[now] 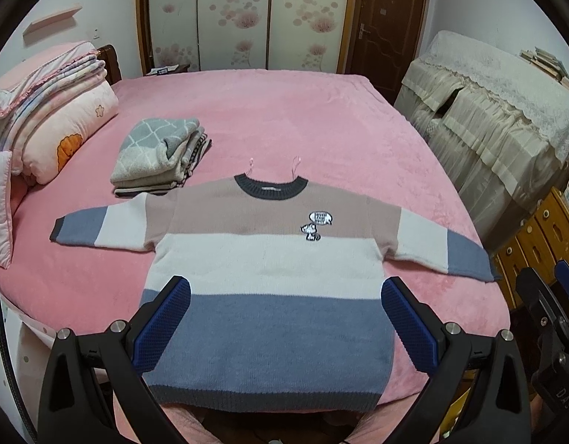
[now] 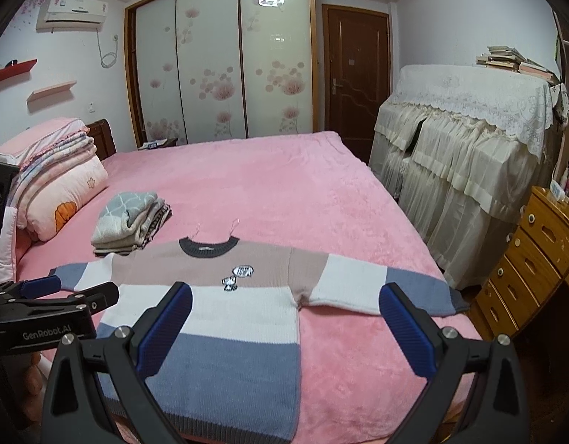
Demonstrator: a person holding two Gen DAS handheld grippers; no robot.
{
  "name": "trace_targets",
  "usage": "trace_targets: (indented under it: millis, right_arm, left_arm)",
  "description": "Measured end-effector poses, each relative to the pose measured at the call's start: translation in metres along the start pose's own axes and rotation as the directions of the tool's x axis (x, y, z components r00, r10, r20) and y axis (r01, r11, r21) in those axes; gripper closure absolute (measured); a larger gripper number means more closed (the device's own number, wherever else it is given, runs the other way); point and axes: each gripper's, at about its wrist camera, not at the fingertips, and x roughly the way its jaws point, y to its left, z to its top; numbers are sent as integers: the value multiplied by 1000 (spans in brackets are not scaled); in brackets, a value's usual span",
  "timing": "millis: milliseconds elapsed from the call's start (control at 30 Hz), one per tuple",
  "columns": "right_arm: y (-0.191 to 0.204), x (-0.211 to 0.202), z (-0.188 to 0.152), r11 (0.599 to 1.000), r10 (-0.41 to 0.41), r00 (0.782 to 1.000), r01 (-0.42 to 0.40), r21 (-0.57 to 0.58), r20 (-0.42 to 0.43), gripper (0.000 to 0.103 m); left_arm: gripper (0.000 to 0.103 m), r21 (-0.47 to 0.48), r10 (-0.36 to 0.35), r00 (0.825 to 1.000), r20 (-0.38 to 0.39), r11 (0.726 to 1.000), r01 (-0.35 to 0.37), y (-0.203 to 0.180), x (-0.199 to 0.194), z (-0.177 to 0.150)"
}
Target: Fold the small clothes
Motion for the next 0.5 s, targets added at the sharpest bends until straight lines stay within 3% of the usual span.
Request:
trace_targets:
  millis: [333,500]
  right_arm:
    - [5,-9,17,999,44,998,-43,-21,50,1]
    - [7,-15,22,999,13,996,-10,-35,87,1]
  left_arm:
    - [1,-33,-2,998,65,999,4,7,-15,12]
    - [1,-37,6,998,69,999,-3,10,-17,15]
